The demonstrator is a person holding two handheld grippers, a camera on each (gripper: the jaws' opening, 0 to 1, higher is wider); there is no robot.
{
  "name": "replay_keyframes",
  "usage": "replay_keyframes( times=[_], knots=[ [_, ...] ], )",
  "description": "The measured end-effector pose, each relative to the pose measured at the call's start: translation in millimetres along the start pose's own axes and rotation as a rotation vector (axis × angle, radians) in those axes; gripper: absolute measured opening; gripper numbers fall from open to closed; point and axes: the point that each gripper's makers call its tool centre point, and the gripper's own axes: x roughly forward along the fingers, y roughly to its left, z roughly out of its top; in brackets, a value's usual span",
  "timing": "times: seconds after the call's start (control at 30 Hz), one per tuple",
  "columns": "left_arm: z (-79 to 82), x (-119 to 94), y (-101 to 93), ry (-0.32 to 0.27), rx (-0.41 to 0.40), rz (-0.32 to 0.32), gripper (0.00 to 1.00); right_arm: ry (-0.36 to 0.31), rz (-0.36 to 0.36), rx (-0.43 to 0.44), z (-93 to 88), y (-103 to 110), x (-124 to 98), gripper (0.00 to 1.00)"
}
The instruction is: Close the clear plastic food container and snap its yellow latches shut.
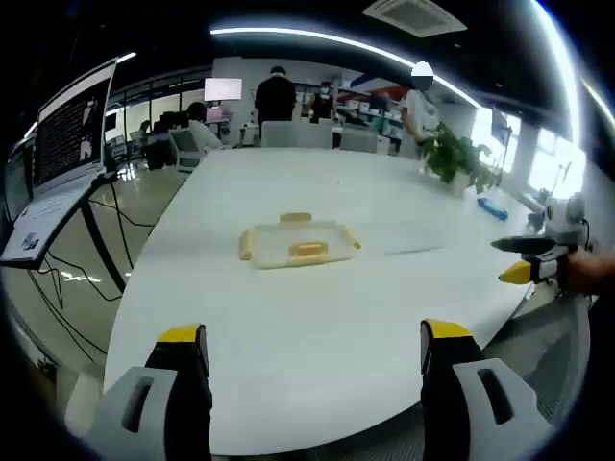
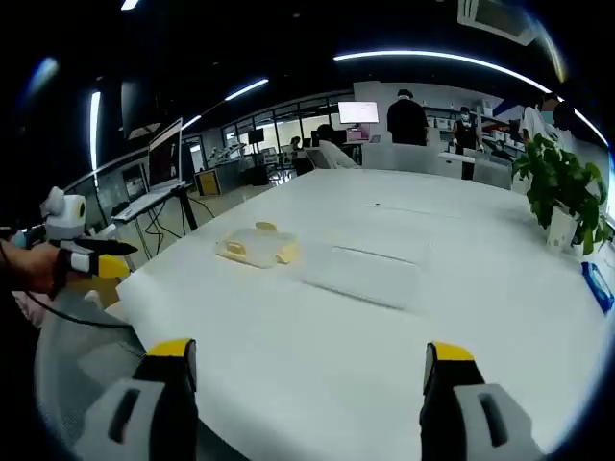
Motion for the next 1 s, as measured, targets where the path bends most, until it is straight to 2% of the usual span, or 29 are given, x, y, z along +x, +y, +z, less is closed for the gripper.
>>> replay_keyframes(
  times=[0.2, 0.3, 0.4, 0.53, 0.63, 0.7, 1.0],
  knots=[
    [5.7, 1.3, 7.5, -0.018, -0.004, 0.014, 0.91, -0.004, 0.037, -0.011, 7.5, 4.3, -0.3, 1.0],
    [10.0, 1.3, 8.8, -0.027, -0.01, 0.016, 0.91, -0.006, 0.036, 0.01, 10.5, -0.3, -1.5, 1.0],
    [15.5, 1.2, 9.6, -0.042, -0.003, 0.013, 0.92, -0.002, 0.014, -0.017, 14.3, -11.7, -0.2, 1.0],
    [17.5, 2.5, 13.2, -0.042, 0.002, 0.02, 0.92, -0.012, 0.007, -0.008, 20.9, -21.1, -2.3, 1.0],
    [16.9, 2.5, 13.8, -0.042, -0.003, 0.023, 0.93, -0.024, 0.016, 0.014, 22.8, -21.7, -3.4, 1.0],
    [18.6, 1.1, 13.9, -0.05, -0.001, 0.029, 0.99, -0.034, 0.017, 0.001, 24.5, -21.3, -3.5, 1.0],
    [24.5, 0.7, 16.9, -0.057, -0.003, 0.024, 0.99, -0.03, 0.021, -0.006, 24.6, -23.6, -3.7, 1.0]
  ],
)
